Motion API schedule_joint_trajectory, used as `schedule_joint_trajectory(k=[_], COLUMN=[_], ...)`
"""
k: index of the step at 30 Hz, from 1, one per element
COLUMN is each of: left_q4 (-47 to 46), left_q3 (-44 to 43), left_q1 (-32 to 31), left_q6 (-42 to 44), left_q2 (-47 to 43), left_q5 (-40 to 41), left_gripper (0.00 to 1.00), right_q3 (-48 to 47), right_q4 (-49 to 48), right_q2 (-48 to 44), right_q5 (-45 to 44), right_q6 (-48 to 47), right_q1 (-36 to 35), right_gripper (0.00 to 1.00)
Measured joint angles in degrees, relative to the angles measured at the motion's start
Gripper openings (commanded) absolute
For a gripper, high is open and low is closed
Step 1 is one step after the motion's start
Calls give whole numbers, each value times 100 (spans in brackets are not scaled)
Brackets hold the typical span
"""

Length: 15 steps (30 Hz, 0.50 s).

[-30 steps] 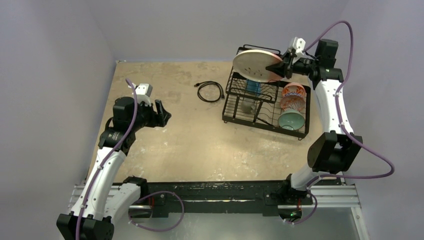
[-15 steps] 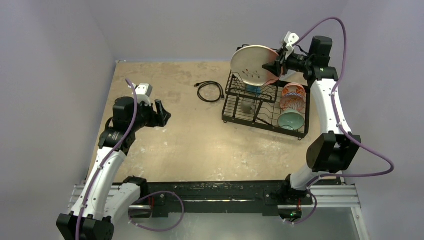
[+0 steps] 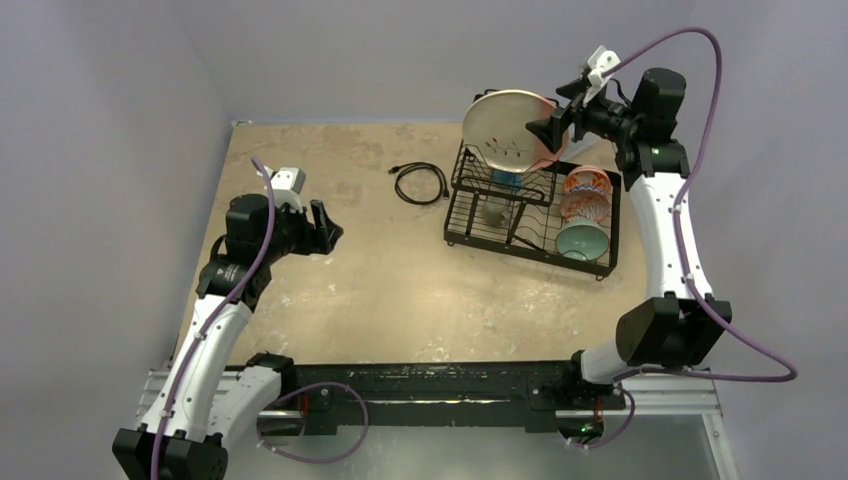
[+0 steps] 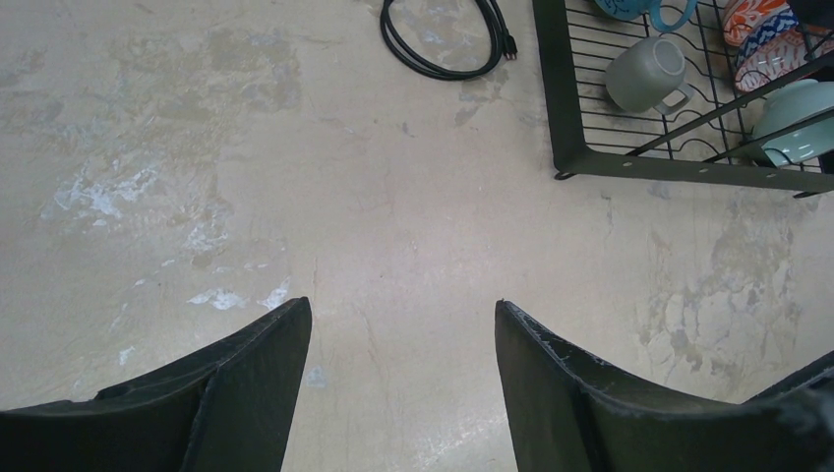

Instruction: Load the mixed dishes into the dish rack

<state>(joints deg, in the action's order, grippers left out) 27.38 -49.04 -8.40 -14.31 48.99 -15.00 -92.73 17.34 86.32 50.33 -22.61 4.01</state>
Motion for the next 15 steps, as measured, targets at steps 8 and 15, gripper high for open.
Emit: schedule_joint_trajectory(k=[8,15], left_q4=[0,2], left_q3=[15,22], left_q1=[-105,-232], left_q6=[-2,-9], left_q2=[-103,-341], left_q5=[-35,-83], left_gripper=[67,67], right_q3=[26,212], right_q4=[-66,197], right_q2=[-516,-1362], right_q5=[-817,-2363], right_q6=[857,2096], right_q1=[-52,-201], right_gripper=[99,99])
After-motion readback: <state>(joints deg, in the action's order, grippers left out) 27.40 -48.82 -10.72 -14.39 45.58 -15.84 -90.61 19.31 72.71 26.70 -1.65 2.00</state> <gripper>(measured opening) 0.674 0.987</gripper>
